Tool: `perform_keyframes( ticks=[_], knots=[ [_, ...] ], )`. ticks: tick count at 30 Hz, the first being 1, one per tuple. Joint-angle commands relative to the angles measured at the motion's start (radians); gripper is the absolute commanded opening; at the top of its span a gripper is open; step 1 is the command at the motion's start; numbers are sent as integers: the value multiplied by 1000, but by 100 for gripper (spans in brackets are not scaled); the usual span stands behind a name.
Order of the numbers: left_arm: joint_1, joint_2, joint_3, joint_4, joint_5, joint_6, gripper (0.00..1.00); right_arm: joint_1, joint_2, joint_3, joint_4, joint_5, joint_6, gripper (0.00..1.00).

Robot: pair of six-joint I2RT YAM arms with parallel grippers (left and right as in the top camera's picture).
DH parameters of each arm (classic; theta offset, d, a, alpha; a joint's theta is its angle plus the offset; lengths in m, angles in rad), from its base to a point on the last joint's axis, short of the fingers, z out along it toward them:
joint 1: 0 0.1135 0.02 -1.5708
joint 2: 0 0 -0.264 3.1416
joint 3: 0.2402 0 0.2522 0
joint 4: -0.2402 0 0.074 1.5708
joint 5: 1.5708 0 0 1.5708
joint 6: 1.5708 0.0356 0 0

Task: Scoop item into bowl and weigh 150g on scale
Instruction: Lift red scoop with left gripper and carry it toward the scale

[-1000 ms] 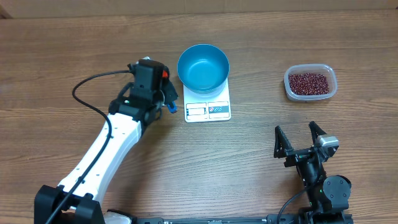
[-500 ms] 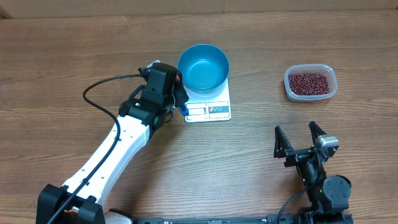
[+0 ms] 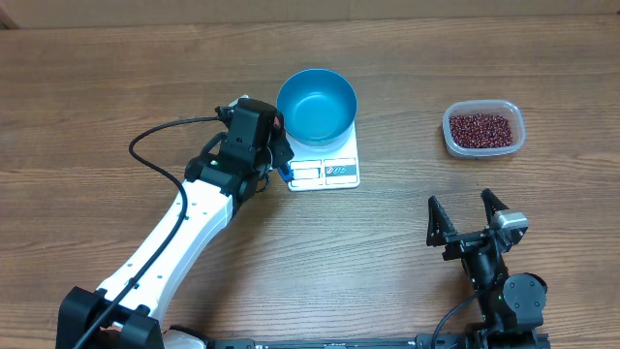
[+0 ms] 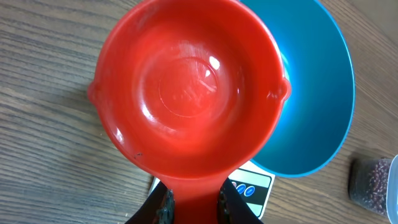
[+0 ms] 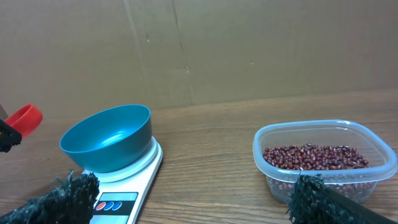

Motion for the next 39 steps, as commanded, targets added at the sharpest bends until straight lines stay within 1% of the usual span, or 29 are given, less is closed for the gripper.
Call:
perform_keyframes(
  ticks=[1,14,16,19,22,26,39],
  knots=[
    [-8,-18,24,-1,5,-21,4,-4,-7,-10,3,10,7,100],
    [-8,-18,24,3,46,-32,4,-4,-7,-10,3,10,7,100],
    [-11,-18,24,-15,49,-33,4,-4,-7,-10,3,10,7,100],
    [-18,-16,22,-31,59,-93,4,-4,-7,-10,3,10,7,100],
    [-21,-16,22,-17,36,-71,4,-4,-7,-10,3,10,7,100],
    [-21,-16,22,0,-31,-69,4,-4,-7,-10,3,10,7,100],
    [-28,-16,22,18,-29,-73,4,-4,-7,-10,3,10,7,100]
  ],
)
